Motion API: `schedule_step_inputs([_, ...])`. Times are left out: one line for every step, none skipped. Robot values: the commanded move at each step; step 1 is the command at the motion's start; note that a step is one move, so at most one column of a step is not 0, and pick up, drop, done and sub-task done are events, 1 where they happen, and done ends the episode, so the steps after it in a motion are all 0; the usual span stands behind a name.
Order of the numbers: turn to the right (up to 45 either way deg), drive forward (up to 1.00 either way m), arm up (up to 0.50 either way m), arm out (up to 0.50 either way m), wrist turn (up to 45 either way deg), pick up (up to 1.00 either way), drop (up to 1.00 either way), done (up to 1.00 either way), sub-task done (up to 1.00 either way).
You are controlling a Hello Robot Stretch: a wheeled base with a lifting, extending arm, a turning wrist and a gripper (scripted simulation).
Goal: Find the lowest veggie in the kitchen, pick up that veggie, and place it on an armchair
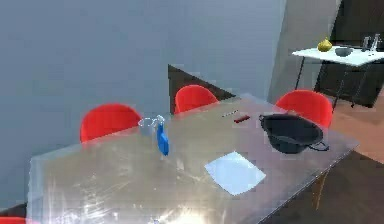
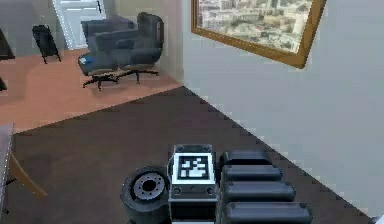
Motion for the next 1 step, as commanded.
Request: schedule_step_inputs([45.0,0.00,0.00,0.00,0.0,0.00,0.00,0.00,0.00])
